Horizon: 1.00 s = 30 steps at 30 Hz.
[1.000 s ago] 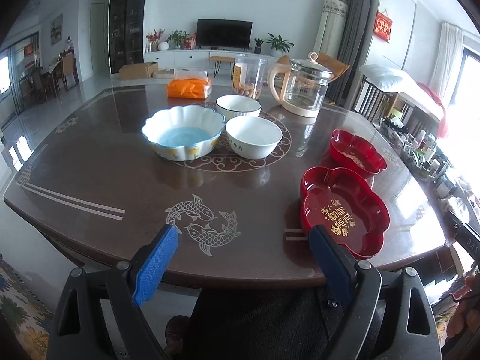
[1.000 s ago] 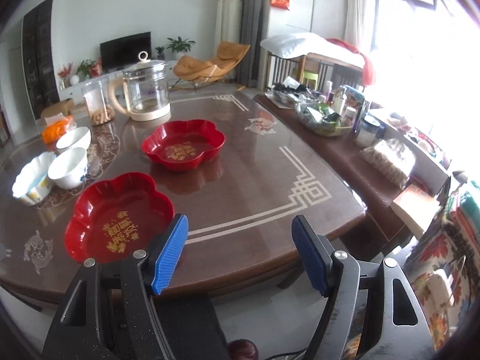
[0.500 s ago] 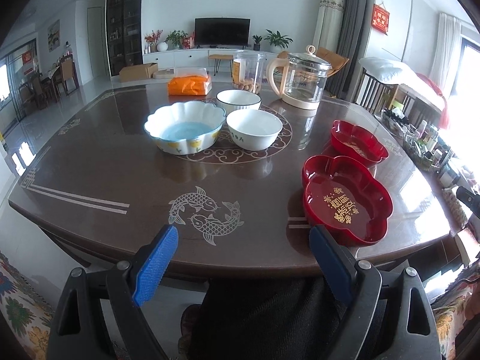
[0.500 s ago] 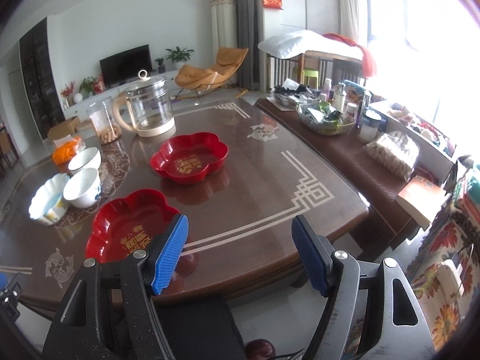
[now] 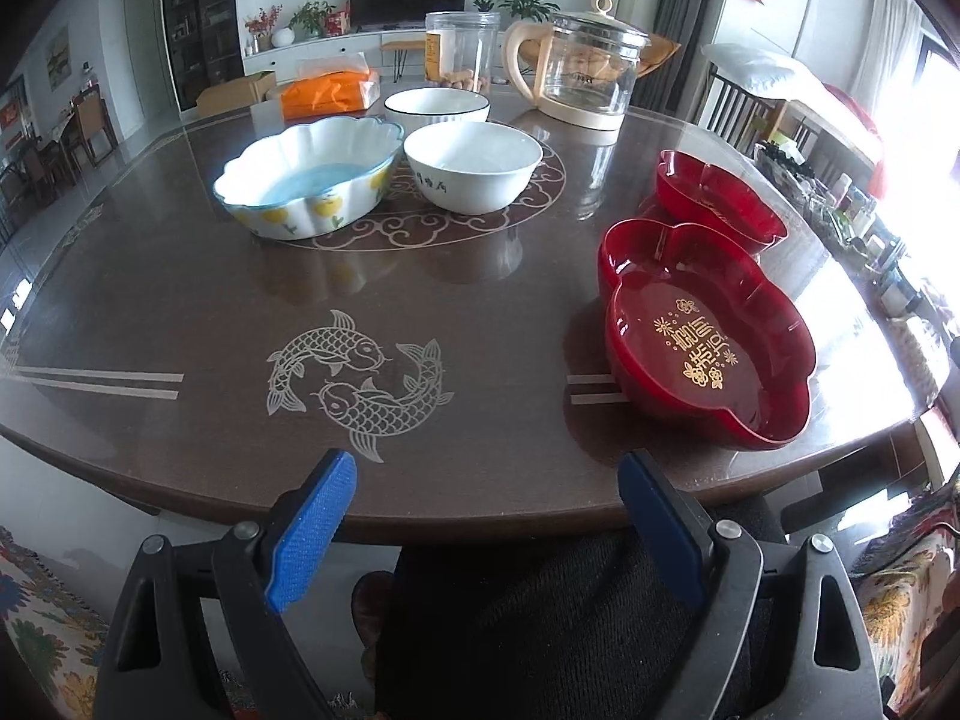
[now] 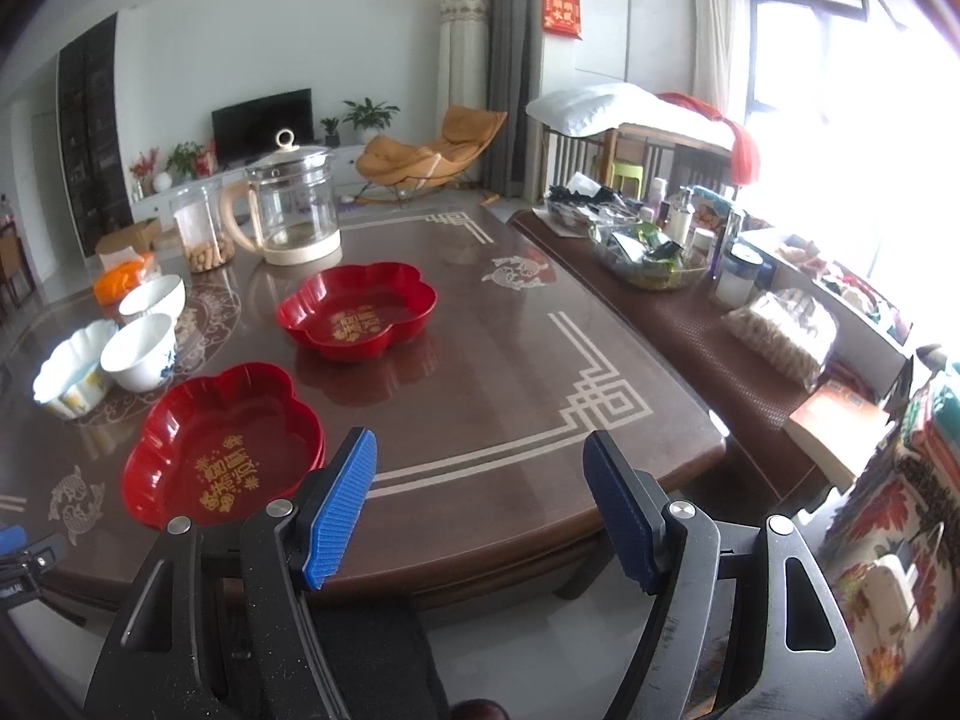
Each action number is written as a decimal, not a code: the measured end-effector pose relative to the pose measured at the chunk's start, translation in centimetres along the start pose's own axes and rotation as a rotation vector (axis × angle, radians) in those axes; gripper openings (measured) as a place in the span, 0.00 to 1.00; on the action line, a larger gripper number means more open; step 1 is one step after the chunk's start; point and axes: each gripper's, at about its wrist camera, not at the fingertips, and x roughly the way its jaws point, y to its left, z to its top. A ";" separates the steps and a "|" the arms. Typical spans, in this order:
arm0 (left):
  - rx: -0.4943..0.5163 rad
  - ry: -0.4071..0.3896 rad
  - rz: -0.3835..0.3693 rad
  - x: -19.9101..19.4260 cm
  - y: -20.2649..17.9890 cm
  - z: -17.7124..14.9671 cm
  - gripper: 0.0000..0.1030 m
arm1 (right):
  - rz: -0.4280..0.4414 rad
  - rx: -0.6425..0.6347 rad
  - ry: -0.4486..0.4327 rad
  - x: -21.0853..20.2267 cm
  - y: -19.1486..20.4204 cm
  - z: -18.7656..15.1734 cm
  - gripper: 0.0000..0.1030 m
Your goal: Organize plates and bowls
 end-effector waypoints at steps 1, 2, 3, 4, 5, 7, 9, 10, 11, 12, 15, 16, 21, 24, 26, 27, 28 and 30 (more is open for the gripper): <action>0.005 0.001 -0.017 0.1 0.0 0.5 0.86 | 0.029 0.024 -0.009 0.4 -0.5 0.2 0.73; 0.010 -0.002 -0.033 0.0 0.0 1.1 0.86 | 0.058 0.034 0.002 1.0 -0.9 0.3 0.73; 0.015 -0.007 -0.044 0.0 0.0 1.8 0.86 | 0.085 0.030 0.033 2.0 -1.1 0.6 0.73; 0.022 -0.016 -0.053 -0.1 -0.1 2.6 0.86 | 0.103 0.027 0.072 3.1 -1.4 0.8 0.73; 0.034 -0.026 -0.059 -0.2 -0.3 3.6 0.86 | 0.116 0.031 0.102 4.0 -1.6 1.0 0.73; 0.069 -0.043 -0.073 -0.4 -1.1 5.7 0.86 | 0.147 0.044 0.142 5.7 -2.3 1.4 0.73; 0.107 -0.062 -0.102 -0.7 -2.3 8.4 0.86 | 0.193 0.054 0.179 7.1 -2.7 2.5 0.73; 0.122 -0.062 -0.128 -0.7 -3.0 9.9 0.86 | 0.213 0.054 0.196 7.8 -2.9 3.2 0.73; 0.136 -0.050 -0.166 -0.4 -3.9 11.7 0.87 | 0.235 0.038 0.209 8.5 -2.9 4.2 0.73; 0.146 -0.033 -0.202 0.0 -4.7 13.3 0.87 | 0.260 0.015 0.224 9.3 -3.0 5.3 0.73; 0.161 -0.019 -0.206 2.4 -7.2 18.3 0.87 | 0.310 0.020 0.300 12.8 -3.5 8.7 0.73; 0.173 -0.009 -0.193 3.6 -8.1 19.8 0.86 | 0.313 0.044 0.324 14.2 -4.0 9.8 0.73; 0.220 0.109 -0.160 11.0 -12.4 24.4 0.85 | 0.337 0.091 0.450 21.7 -4.1 13.9 0.73; 0.233 0.175 -0.148 14.8 -14.2 25.2 0.78 | 0.350 0.048 0.534 26.0 -2.6 14.2 0.72; 0.241 0.202 -0.143 16.5 -15.1 25.4 0.75 | 0.337 0.021 0.559 28.0 -1.6 13.9 0.71; 0.246 0.208 -0.132 17.2 -15.4 25.5 0.73 | 0.332 0.006 0.576 29.0 -1.1 13.7 0.71; 0.248 0.214 -0.123 17.8 -15.7 25.5 0.71 | 0.329 -0.002 0.588 29.8 -0.8 13.5 0.71; 0.245 0.222 -0.115 18.7 -16.0 25.7 0.69 | 0.322 -0.017 0.595 30.7 -0.1 13.2 0.70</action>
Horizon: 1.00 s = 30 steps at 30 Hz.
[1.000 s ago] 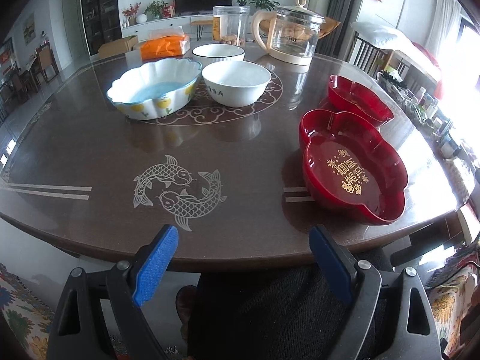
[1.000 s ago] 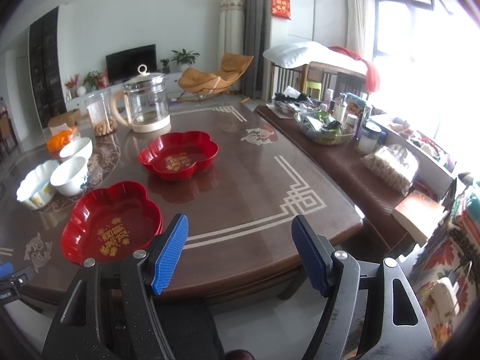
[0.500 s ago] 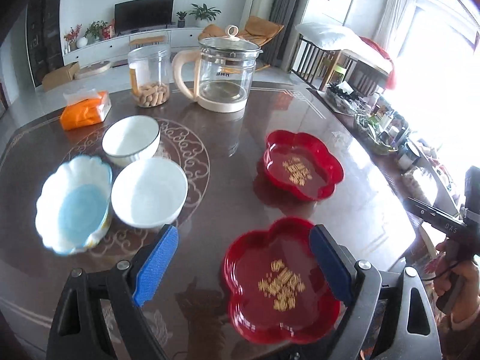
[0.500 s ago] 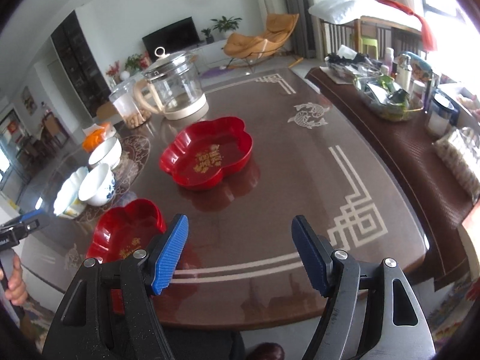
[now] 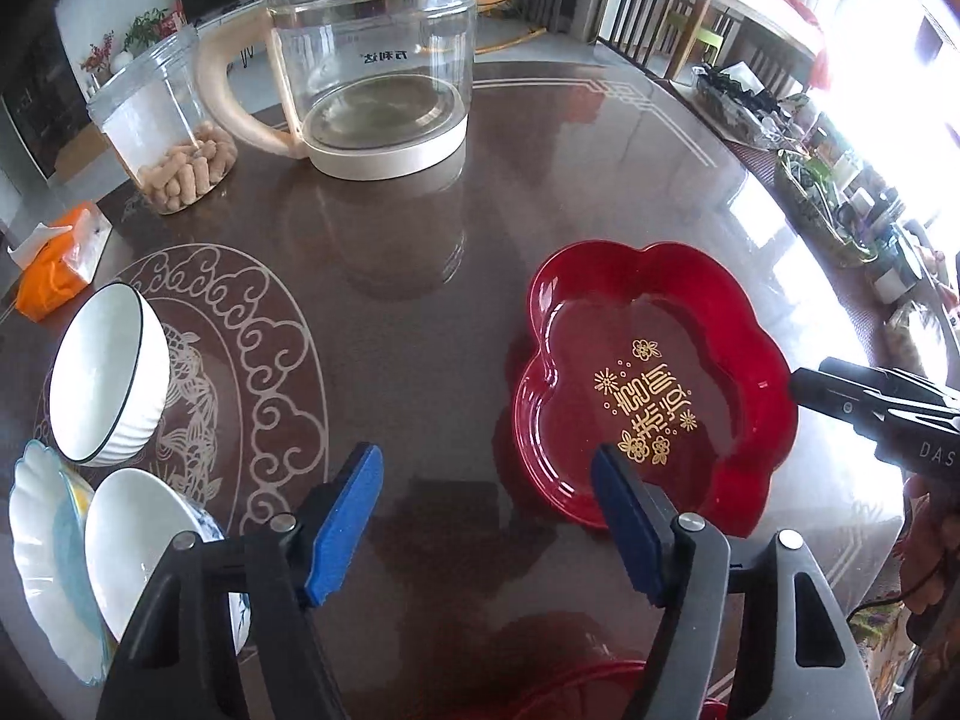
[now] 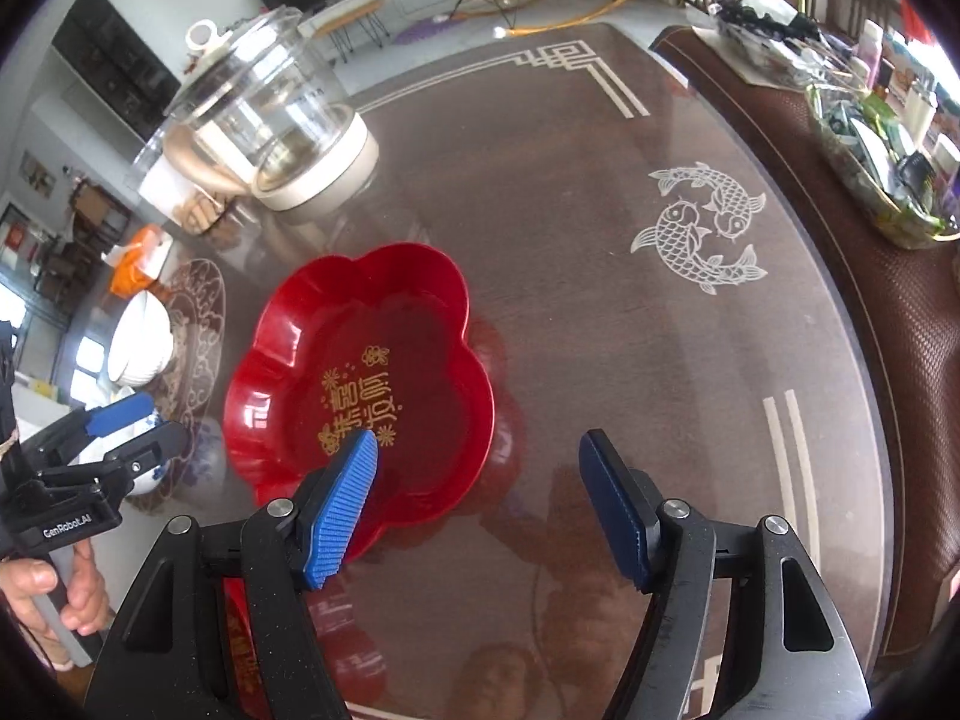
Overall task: Organize plates and bowls
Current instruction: 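Grasp the stacked red plates with the left tool while the right tool grips their rim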
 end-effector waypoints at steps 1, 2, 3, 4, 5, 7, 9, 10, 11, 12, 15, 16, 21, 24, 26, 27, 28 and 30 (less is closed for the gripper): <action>-0.001 0.001 0.001 0.3 -0.1 0.2 0.67 | 0.001 -0.002 0.001 0.3 0.0 0.2 0.70; 0.001 0.002 0.003 0.6 -0.2 0.5 0.66 | 0.002 -0.001 0.001 0.5 0.0 0.3 0.70; 0.006 0.003 0.007 0.9 -0.3 0.7 0.65 | 0.002 -0.001 0.002 0.7 0.0 0.4 0.70; 0.012 0.003 0.012 1.1 -0.5 0.7 0.62 | 0.002 -0.002 0.004 0.9 0.0 0.5 0.70; 0.017 0.006 0.015 1.4 -0.6 0.8 0.59 | -0.005 -0.004 0.007 1.1 -0.1 0.7 0.68; 0.024 0.016 0.006 2.1 -0.9 1.0 0.55 | -0.013 -0.012 0.021 1.5 -0.1 0.8 0.58; 0.018 0.032 -0.004 2.9 -1.1 1.1 0.48 | -0.023 -0.015 0.033 2.3 0.0 1.1 0.50; 0.012 0.044 -0.014 3.4 -1.2 1.2 0.41 | -0.029 -0.014 0.032 2.5 -0.1 1.2 0.50; 0.003 0.056 -0.025 3.9 -1.2 1.2 0.31 | -0.033 -0.014 0.031 2.7 -0.2 1.3 0.50; -0.009 0.067 -0.038 4.4 -1.2 1.1 0.27 | -0.035 -0.013 0.032 2.9 -0.2 1.4 0.48; -0.035 0.054 -0.050 4.9 -1.1 0.9 0.10 | -0.016 -0.007 0.055 3.4 -0.3 1.6 0.08; -0.038 0.046 -0.053 4.8 -1.0 0.8 0.07 | -0.015 -0.004 0.060 3.5 -0.3 1.6 0.08; -0.050 -0.004 -0.092 1.8 -0.5 -0.1 0.07 | 0.002 -0.007 0.019 1.3 0.1 0.9 0.07; -0.045 -0.058 -0.109 -1.8 -0.2 -0.9 0.07 | 0.021 -0.025 -0.029 -1.6 1.3 0.1 0.07; -0.041 -0.087 -0.123 -4.3 0.3 -1.9 0.07 | 0.044 -0.035 -0.066 -3.9 2.4 -0.8 0.07; -0.039 -0.101 -0.128 -5.5 0.6 -2.5 0.07 | 0.056 -0.037 -0.083 -5.0 2.9 -1.3 0.08; -0.036 -0.115 -0.127 -6.7 0.8 -3.2 0.07 | 0.066 -0.041 -0.099 -6.1 3.5 -1.9 0.08; -0.031 -0.139 -0.122 -8.7 1.3 -4.8 0.07 | 0.082 -0.055 -0.133 -8.0 4.9 -3.4 0.08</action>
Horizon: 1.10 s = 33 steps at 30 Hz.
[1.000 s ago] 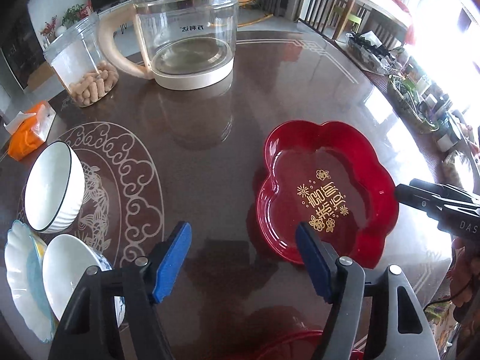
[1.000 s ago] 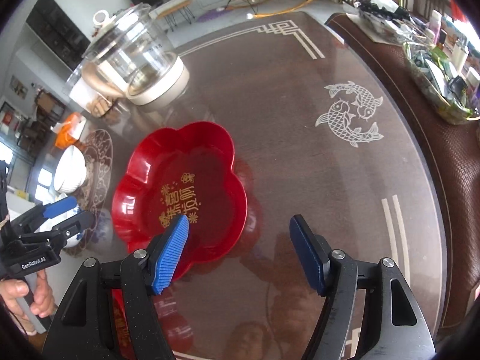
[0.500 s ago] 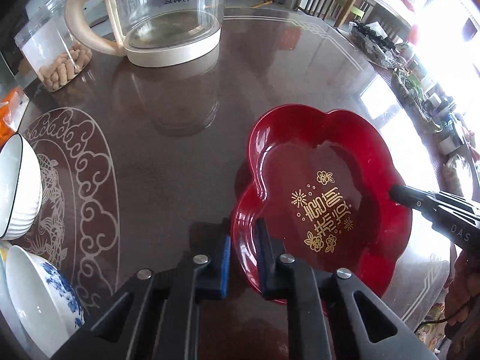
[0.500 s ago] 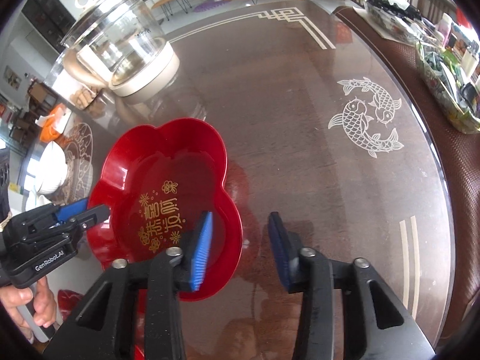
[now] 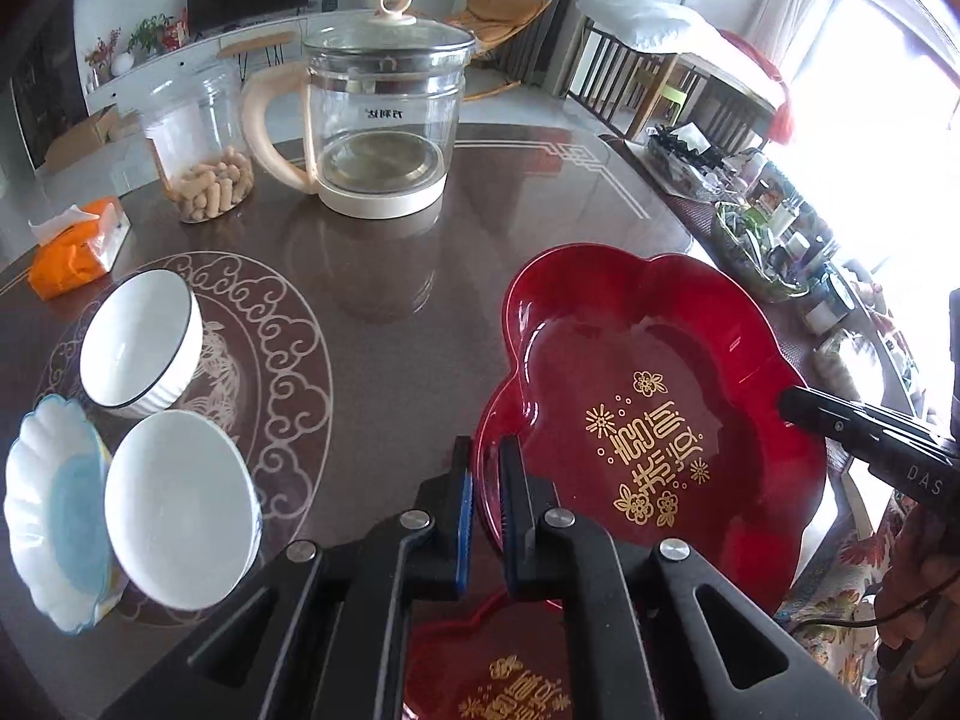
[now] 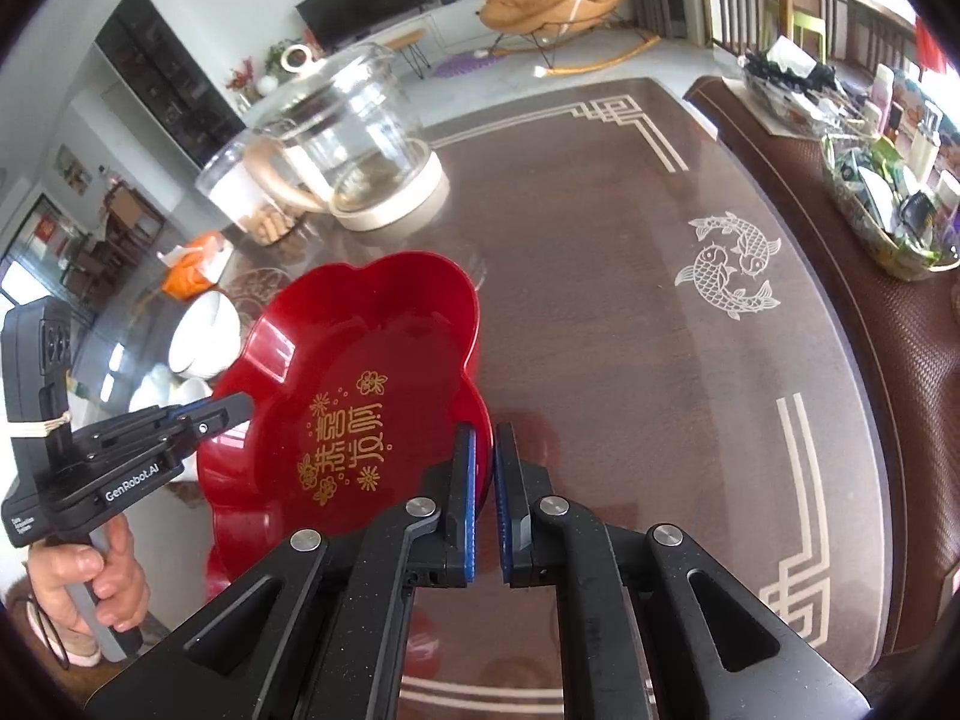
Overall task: Organize plates and bowls
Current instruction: 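Grasp the stacked red plates with the left tool while the right tool grips their rim, then set the held red plates down as one stack and open both tools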
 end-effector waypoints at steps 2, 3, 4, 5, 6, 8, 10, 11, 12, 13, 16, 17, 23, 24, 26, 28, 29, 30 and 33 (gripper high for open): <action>0.006 -0.015 0.013 -1.8 0.4 -1.7 0.07 | 0.011 -0.014 -0.030 -1.6 1.9 -1.4 0.09; 0.005 -0.018 0.014 -2.4 0.6 -2.5 0.07 | 0.020 -0.020 -0.044 -2.4 2.7 -2.2 0.09; 0.001 -0.019 0.011 -2.9 0.9 -3.3 0.07 | 0.024 -0.024 -0.052 -2.9 3.5 -3.0 0.09; -0.005 -0.018 0.009 -3.3 1.3 -4.1 0.07 | 0.027 -0.028 -0.059 -3.2 4.3 -3.8 0.10; -0.010 -0.016 0.005 -3.5 1.7 -4.9 0.07 | 0.031 -0.032 -0.066 -3.6 5.0 -4.8 0.10; -0.018 -0.011 0.003 -3.6 2.3 -6.4 0.07 | 0.029 -0.041 -0.071 -3.9 6.0 -6.8 0.11; -0.025 -0.005 0.000 -3.5 2.6 -7.8 0.07 | 0.029 -0.040 -0.066 -3.8 6.6 -8.5 0.11; -0.026 -0.001 0.000 -3.4 2.8 -8.4 0.07 | 0.024 -0.040 -0.065 -3.8 6.9 -9.3 0.11; -0.026 0.001 0.004 -3.2 2.9 -9.0 0.07 | 0.016 -0.042 -0.064 -3.6 7.1 -10.0 0.11; -0.022 0.001 0.011 -3.2 2.9 -9.6 0.07 | 0.009 -0.040 -0.059 -3.3 7.2 -10.6 0.11; -0.014 0.001 0.024 -2.9 3.0 -10.8 0.07 | 0.012 -0.016 -0.030 -2.3 6.9 -12.3 0.11; -0.012 0.000 0.023 -3.0 3.0 -11.2 0.07 | 0.009 -0.011 -0.021 -2.0 6.8 -12.7 0.11; 0.005 -0.015 0.042 -3.6 2.5 -13.6 0.07 | -0.019 -0.008 0.019 -0.1 6.4 -14.1 0.10; 0.007 -0.013 0.047 -3.5 2.5 -13.9 0.07 | -0.023 -0.012 0.023 0.1 6.5 -14.2 0.10; 0.011 -0.005 0.059 -3.2 2.7 -14.3 0.07 | -0.031 -0.026 0.022 0.4 6.6 -14.3 0.10; 0.010 0.004 0.068 -2.9 2.9 -14.7 0.07 | -0.044 -0.046 0.014 0.7 7.0 -14.5 0.09; 0.008 0.006 0.073 -2.8 3.0 -14.8 0.07 | -0.046 -0.049 0.017 0.8 7.1 -14.5 0.09; 0.011 0.007 0.075 -2.8 3.0 -14.9 0.07 | -0.043 -0.048 0.013 0.8 7.1 -14.6 0.09; 0.036 0.008 0.099 -2.8 2.6 -15.4 0.07 | -0.062 -0.066 0.002 0.8 7.5 -14.7 0.09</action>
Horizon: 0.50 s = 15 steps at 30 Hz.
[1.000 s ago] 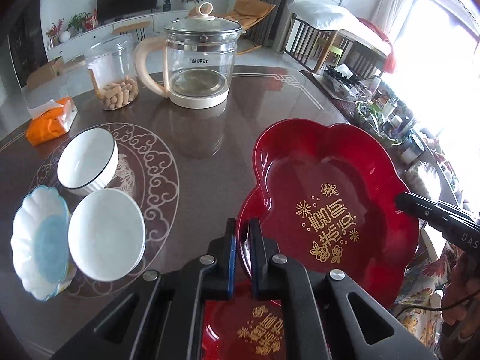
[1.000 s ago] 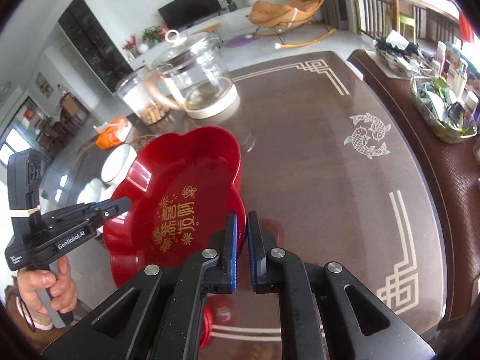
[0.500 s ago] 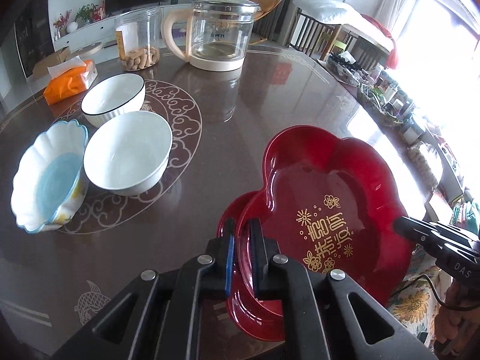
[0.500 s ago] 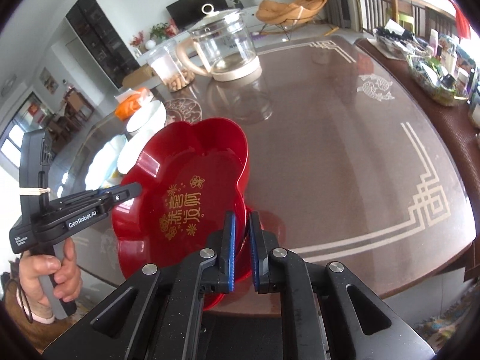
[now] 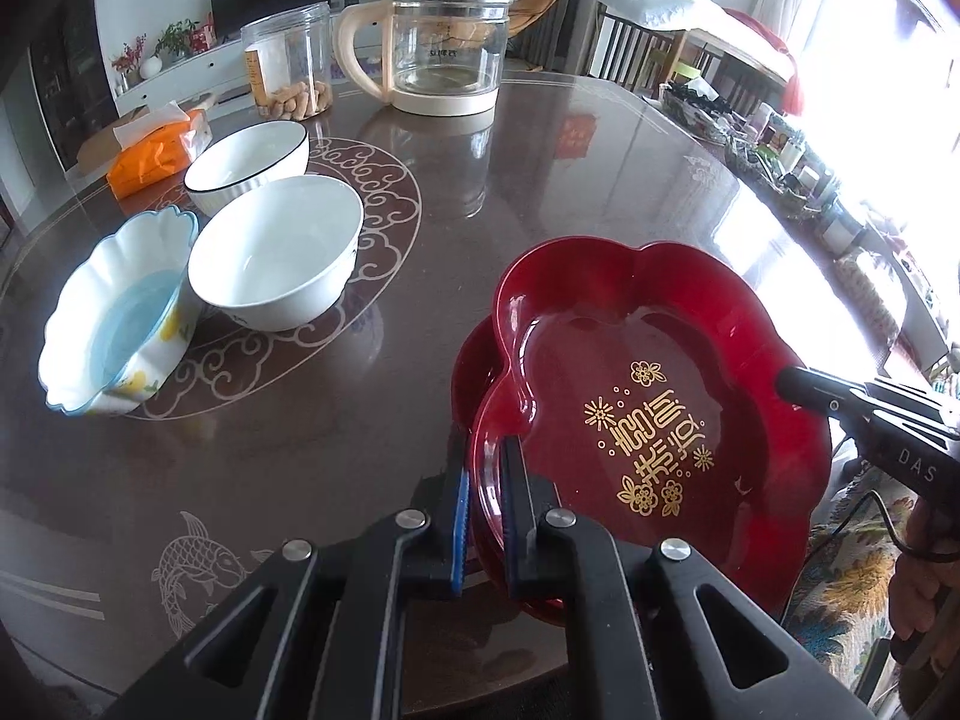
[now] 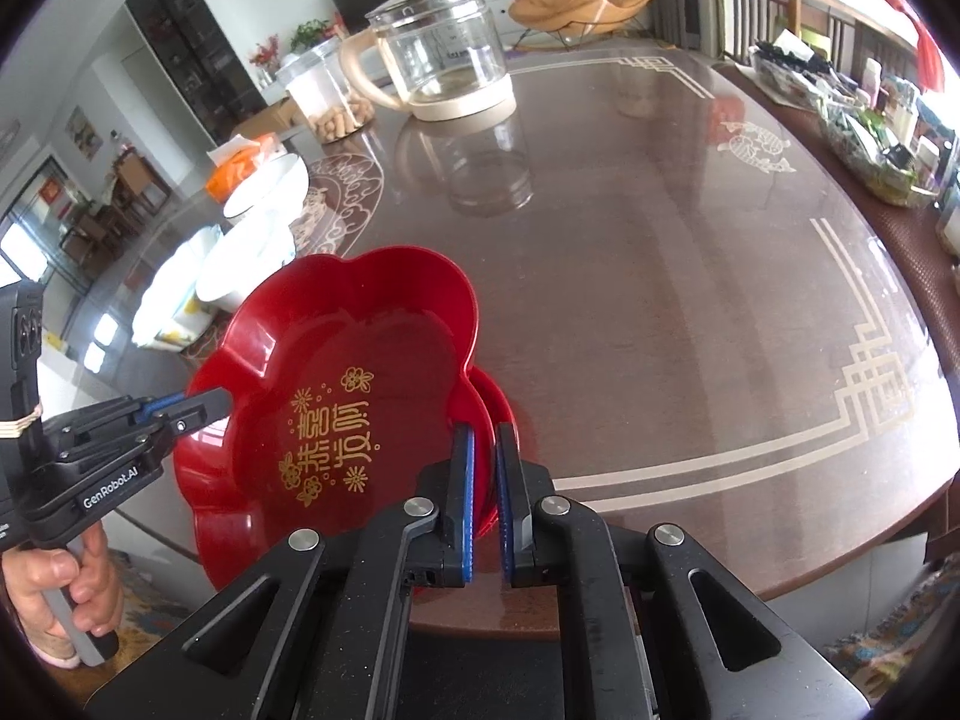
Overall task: Organize plates and bowls
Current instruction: 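Set the held red plates down as one stack and open both tools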
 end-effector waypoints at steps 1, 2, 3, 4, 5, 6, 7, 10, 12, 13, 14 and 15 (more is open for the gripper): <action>0.011 0.000 0.006 -0.1 -0.2 -0.2 0.07 | -0.006 -0.006 -0.001 0.1 0.1 0.0 0.09; 0.018 -0.001 0.011 -0.2 -0.3 -0.4 0.08 | -0.009 -0.007 0.001 0.1 0.1 0.0 0.09; 0.019 0.001 0.012 -0.2 -0.3 -0.5 0.08 | -0.010 -0.007 0.001 0.2 0.0 0.0 0.09; 0.015 0.004 0.009 -0.2 -0.3 -0.6 0.08 | -0.011 -0.009 0.001 0.2 0.1 0.0 0.09; 0.012 0.007 0.006 -0.3 -0.2 -0.7 0.08 | -0.014 -0.016 0.001 0.2 0.2 0.0 0.09; 0.010 0.008 0.006 -0.3 -0.1 -0.8 0.08 | -0.020 -0.025 -0.001 0.3 0.3 0.0 0.09; 0.009 0.008 0.009 -0.3 -0.1 -0.8 0.08 | -0.025 -0.031 -0.003 0.4 0.4 0.0 0.09; 0.019 0.006 0.022 -0.3 -0.3 -1.2 0.08 | -0.037 -0.051 -0.006 0.6 0.7 0.1 0.09; 0.024 -0.001 0.032 -0.4 -0.4 -1.3 0.09 | -0.053 -0.073 -0.010 0.9 1.0 0.2 0.09; 0.027 -0.002 0.036 -0.4 -0.5 -1.3 0.09 | -0.062 -0.084 -0.011 1.1 1.1 0.2 0.09; 0.027 -0.006 0.039 -0.4 -0.5 -1.4 0.09 | -0.068 -0.093 -0.013 1.3 1.2 0.2 0.10; 0.031 -0.008 0.041 -0.4 -0.6 -1.4 0.09 | -0.072 -0.098 -0.014 1.5 1.2 0.2 0.11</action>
